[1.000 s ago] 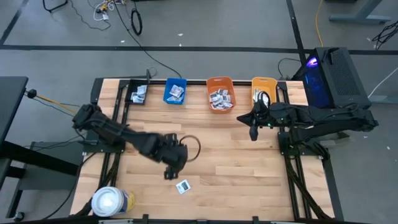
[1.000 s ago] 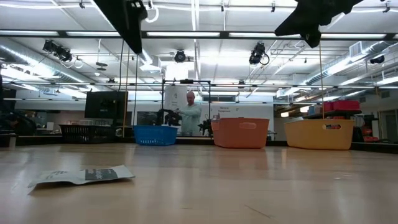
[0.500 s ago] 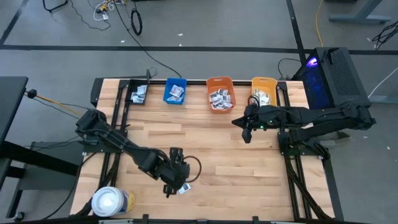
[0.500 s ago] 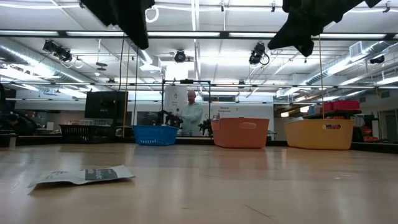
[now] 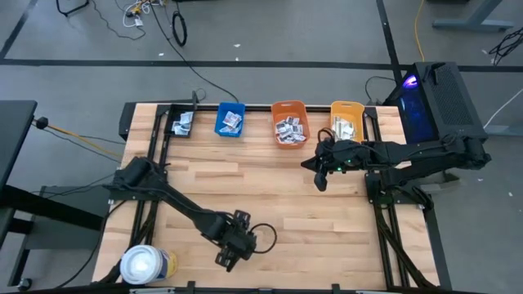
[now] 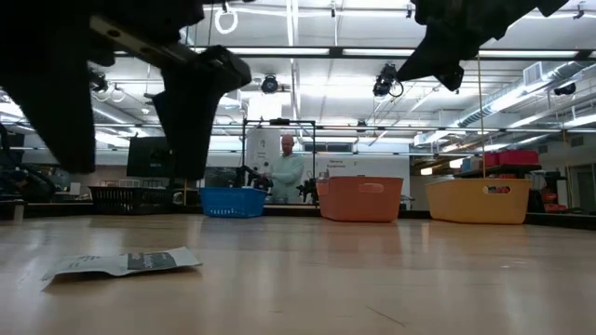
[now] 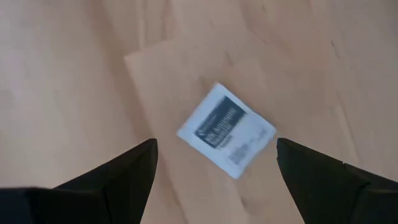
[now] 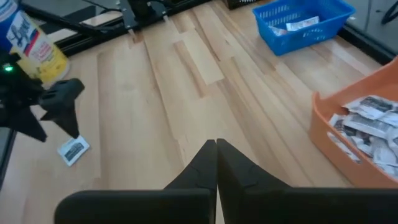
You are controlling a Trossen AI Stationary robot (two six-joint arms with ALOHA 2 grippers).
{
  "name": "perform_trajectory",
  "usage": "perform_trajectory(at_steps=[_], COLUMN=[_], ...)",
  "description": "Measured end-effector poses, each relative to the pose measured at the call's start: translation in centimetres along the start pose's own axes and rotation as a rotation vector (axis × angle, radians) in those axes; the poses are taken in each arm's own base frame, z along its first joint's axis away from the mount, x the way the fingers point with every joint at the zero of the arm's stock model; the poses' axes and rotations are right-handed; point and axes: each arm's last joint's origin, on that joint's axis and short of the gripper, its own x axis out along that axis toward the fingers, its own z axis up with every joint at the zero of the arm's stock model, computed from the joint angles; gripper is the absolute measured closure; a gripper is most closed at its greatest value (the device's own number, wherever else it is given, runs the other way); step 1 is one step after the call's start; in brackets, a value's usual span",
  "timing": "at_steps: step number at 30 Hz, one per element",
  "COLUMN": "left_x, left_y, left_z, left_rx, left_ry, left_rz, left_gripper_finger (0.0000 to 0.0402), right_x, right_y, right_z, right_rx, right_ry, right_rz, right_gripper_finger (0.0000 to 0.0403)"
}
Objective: Pick & Place First Aid Supplies
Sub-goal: Put the towelette pack into the orange bin
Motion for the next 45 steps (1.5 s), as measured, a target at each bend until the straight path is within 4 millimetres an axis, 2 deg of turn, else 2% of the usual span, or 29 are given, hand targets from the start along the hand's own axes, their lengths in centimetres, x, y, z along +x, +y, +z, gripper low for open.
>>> perform_trajectory(at_steps=[8, 13, 17, 22, 26, 32, 38, 45], left_x=[0.8, 2.5, 3.0, 3.0, 3.3, 3.6, 3.5, 4.0], left_y=[1.7, 2.9, 3.4, 3.4, 3.1, 1.7, 0.6, 0.6], left_z=[0.5, -1.0, -1.5, -1.0, -1.3, -2.2, -2.2, -2.1], left_rx=[0.012, -0.027, -0.01, 0.047, 0.058, 0.097, 0.114, 0.116], left_ry=[-0.031, 0.013, 0.026, -0.028, -0.03, -0.002, -0.026, -0.042], left_rz=[-0.023, -0.085, -0.086, -0.08, -0.043, -0.031, -0.011, -0.028], left_gripper_finger=[0.0071, 0.0071, 0.0071, 0.0071, 0.0071, 0.0071, 0.0072, 0.008], right_x=[0.0, -0.1, -0.1, -0.1, -0.1, -0.1, -0.1, -0.1], right_y=[0.1, 0.5, 0.7, 0.8, 0.8, 0.8, 0.8, 0.8], right_z=[-0.1, -0.2, -0.3, -0.3, -0.3, -0.2, 0.2, 0.2], right_rx=[-0.005, -0.062, -0.08, -0.071, -0.071, -0.068, -0.063, -0.064], right_ry=[0.016, 0.019, 0.021, 0.021, 0.021, 0.005, -0.037, -0.049], right_rz=[0.039, 0.054, 0.063, 0.064, 0.064, 0.07, 0.032, 0.023], right_gripper_finger=[0.0398, 0.0398, 0.0398, 0.0398, 0.0398, 0.0398, 0.0398, 0.0398])
